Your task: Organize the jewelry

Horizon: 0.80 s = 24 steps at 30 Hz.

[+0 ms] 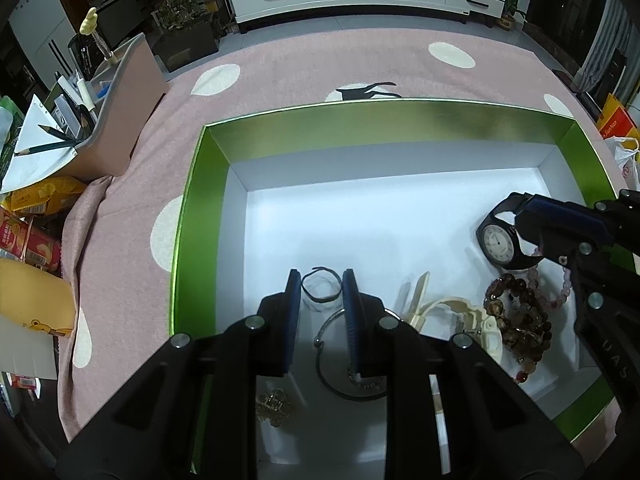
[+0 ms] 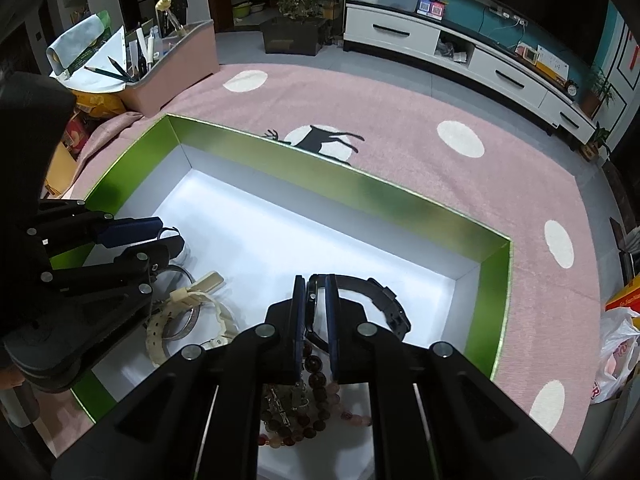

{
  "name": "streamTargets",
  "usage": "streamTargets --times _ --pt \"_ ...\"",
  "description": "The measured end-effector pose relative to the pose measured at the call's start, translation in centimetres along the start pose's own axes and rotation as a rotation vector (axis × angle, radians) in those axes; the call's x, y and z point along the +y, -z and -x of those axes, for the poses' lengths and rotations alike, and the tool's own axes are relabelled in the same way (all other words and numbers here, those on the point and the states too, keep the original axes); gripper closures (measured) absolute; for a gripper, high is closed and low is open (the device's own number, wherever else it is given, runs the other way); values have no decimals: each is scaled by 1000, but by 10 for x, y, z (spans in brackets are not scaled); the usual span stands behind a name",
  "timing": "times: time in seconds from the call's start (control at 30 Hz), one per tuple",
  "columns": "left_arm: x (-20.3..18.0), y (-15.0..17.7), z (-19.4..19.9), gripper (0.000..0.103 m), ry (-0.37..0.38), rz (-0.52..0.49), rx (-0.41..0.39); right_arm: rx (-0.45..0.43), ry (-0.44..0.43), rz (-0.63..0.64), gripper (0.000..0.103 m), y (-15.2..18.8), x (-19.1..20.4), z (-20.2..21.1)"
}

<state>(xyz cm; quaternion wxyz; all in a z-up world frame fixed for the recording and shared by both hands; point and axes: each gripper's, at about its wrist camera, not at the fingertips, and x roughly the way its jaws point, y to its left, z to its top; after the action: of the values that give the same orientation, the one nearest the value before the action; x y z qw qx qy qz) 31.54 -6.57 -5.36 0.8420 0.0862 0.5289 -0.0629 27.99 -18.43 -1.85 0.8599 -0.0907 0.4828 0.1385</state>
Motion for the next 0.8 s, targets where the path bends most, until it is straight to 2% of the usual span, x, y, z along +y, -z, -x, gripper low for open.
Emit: streamTargets --times 0.07,0.1,0.13,0.17,0.23,0.37,0.43,0.63,0.8 --pt "0 1 4 76 13 -2 -3 -15 -2 -5 94 2 -2 7" --pt "-1 1 6 69 14 -3 -6 -22 1 -7 93 2 -3 11" --pt "-2 1 10 53 4 -8 -14 -32 3 -10 90 3 -4 16" --pt "-3 1 14 48 0 -13 -23 -41 4 -13 87 4 -5 21" --pt "-4 2 21 47 9 -12 -34 -63 15 -17 77 6 -7 32" --pt "-6 3 38 45 7 -10 -59 -98 30 -31 70 11 -12 56" --pt "-6 4 51 38 7 -9 -83 -121 50 -38 55 13 -15 70" --pt "-6 4 91 20 -14 -4 -147 -166 81 -62 34 16 -21 103" --pt "-5 7 119 11 -36 11 -179 -190 95 -82 16 18 -23 126"
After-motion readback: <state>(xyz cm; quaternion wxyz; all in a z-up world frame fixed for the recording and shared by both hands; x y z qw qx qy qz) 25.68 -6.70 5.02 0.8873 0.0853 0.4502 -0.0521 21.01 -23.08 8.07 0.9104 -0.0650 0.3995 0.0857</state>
